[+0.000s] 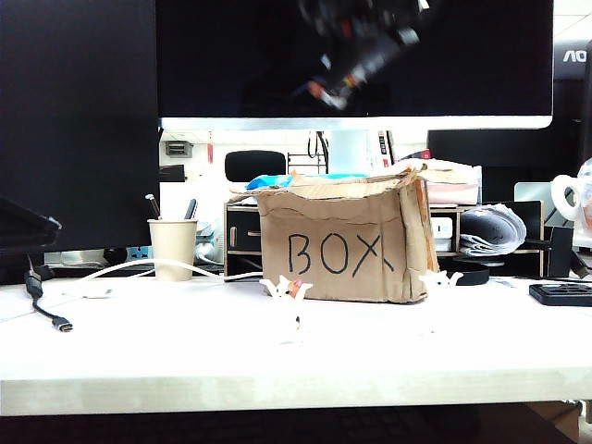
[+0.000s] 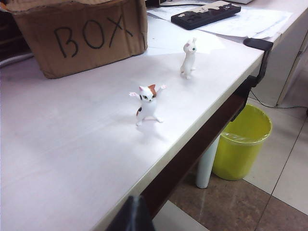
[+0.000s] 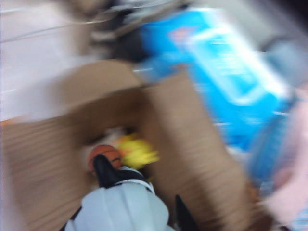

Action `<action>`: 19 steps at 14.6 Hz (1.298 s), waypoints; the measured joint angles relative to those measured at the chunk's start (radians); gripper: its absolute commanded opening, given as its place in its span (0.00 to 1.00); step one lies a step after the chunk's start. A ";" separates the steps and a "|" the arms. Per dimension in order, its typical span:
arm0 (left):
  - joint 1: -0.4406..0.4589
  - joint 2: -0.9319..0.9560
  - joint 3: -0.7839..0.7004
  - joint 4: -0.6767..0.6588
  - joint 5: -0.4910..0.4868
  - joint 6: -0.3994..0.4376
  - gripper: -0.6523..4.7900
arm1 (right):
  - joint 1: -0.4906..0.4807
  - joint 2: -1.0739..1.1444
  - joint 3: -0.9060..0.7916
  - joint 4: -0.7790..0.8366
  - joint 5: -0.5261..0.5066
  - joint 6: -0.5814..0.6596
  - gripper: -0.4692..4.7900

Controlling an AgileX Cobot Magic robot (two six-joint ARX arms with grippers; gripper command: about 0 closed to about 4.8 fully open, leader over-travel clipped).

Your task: Put the doll that is least similar in size compared to the others into the paper box.

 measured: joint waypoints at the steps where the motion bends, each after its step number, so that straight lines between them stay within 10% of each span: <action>1: 0.000 0.000 0.000 0.000 0.000 0.000 0.11 | -0.026 0.034 0.000 0.049 0.006 0.000 0.28; 9: 0.000 0.000 0.000 0.000 0.000 0.000 0.11 | -0.066 0.192 0.000 0.121 0.013 0.001 0.31; 10: 0.000 0.000 0.000 0.000 0.000 0.000 0.11 | -0.066 0.191 0.000 0.124 0.013 0.001 0.44; 12: 0.000 0.000 0.000 0.000 0.000 0.000 0.11 | -0.066 0.191 0.000 0.124 0.013 0.002 1.00; 14: 0.000 0.000 0.000 0.000 0.000 0.000 0.11 | -0.066 0.190 0.000 0.115 0.013 0.010 1.00; 15: 0.000 0.000 0.000 0.000 0.000 0.000 0.11 | -0.066 0.189 0.000 0.107 0.013 0.010 0.89; 16: 0.000 0.000 0.000 0.000 0.000 0.000 0.11 | -0.066 0.184 0.000 0.093 0.021 0.012 0.20; 19: 0.000 0.000 0.000 0.000 0.000 0.000 0.11 | -0.066 0.063 0.000 0.012 0.046 0.016 0.07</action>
